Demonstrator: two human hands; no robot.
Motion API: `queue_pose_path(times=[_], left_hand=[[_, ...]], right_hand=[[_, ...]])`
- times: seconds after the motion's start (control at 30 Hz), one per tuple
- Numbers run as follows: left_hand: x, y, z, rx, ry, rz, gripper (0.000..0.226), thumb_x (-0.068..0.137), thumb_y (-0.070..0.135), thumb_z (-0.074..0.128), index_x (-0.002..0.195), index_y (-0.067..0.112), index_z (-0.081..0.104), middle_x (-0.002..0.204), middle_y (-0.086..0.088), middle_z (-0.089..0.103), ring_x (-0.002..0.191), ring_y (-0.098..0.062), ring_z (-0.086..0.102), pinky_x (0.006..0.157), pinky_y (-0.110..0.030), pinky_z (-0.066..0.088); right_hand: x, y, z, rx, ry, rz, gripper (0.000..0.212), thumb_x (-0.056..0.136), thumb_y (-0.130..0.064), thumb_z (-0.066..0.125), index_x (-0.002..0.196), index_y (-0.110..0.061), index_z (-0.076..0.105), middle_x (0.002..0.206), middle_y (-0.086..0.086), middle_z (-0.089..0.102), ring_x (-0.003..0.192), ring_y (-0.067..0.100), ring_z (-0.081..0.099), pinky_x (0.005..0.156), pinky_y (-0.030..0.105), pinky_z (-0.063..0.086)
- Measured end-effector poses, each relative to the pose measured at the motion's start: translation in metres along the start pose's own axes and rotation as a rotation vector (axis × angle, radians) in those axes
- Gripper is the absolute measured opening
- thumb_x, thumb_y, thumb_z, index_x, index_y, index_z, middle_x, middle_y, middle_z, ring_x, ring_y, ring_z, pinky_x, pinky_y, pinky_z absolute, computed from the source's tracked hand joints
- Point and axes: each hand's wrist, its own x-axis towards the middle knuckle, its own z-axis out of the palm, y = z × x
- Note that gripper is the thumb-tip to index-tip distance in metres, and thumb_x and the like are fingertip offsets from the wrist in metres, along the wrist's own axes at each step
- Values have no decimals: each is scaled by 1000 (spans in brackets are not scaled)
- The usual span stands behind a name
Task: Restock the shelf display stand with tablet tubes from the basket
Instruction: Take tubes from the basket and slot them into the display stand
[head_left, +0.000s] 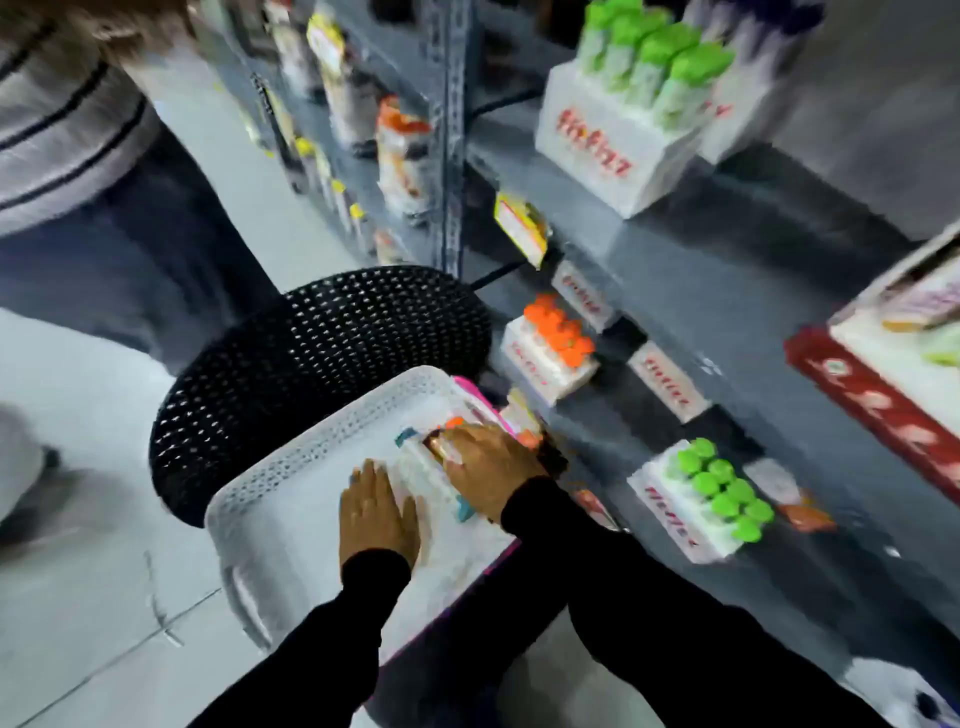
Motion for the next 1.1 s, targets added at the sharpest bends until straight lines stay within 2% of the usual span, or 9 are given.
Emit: queue_pose_path(times=[0.1,0.27,0.4,0.5,0.6,0.8,0.93,1.0,1.1], left_hand=[[8,-18,13,-23,-55,-99,76,77,43,18,127,-8,44,134,-28,45,123,-47,42,101,-57,35],[26,-34,40,34,-66,-103,68,82,40,26,120,-10,50,128,-28,52,117,-46,49,96,-55,42],[23,-43,54,91,7,-52,73,94,48,3,131,-6,34,146,-19,27,142,-29,-1,112,-37,3],[22,-49,61,128,37,-37,70,93,49,2,140,-1,16,153,-7,-12,139,-21,-18,113,-35,-5],[23,-51,63,134,17,-33,70,93,51,1,143,3,5,151,-2,-27,140,-20,-18,113,-35,-7],[23,-44,53,103,-123,-82,79,91,54,1,136,-5,29,149,-18,21,141,-22,-8,112,-30,-11],[22,-29,39,93,-122,-121,72,91,49,17,143,1,6,155,-16,1,142,-29,-3,116,-38,-3],[22,-13,31,36,-66,-82,70,90,44,25,141,-4,15,152,-23,13,140,-36,10,115,-46,11],[32,20,21,6,0,117,88,87,59,2,134,-9,32,144,-26,33,134,-39,27,113,-41,14]], right_hand=[[31,-8,24,54,-130,118,35,89,-18,42,113,-4,63,115,20,66,114,36,56,96,39,45],[72,-15,56,-78,-296,198,48,96,-27,47,141,-11,38,135,14,52,131,33,35,108,43,29],[93,-19,81,-144,-405,262,59,99,-24,41,151,-10,16,142,17,45,141,36,19,111,55,17],[97,-22,83,-178,-426,288,54,98,-15,37,148,-8,20,134,18,49,138,36,19,109,59,16],[98,-25,76,-96,-391,297,37,94,-19,46,130,-9,45,123,13,59,131,34,26,105,51,22],[87,-20,24,-14,-358,282,30,92,-28,56,111,-7,65,117,15,65,124,33,37,102,39,33],[63,-3,-33,83,-331,317,38,89,-29,62,120,-8,64,126,19,60,124,34,45,101,35,39],[49,6,-66,136,-318,326,38,87,-29,65,120,-8,65,126,16,60,125,32,46,99,33,42],[25,24,-118,164,-260,354,34,82,-29,70,109,-8,72,113,14,69,110,32,59,87,31,50]])
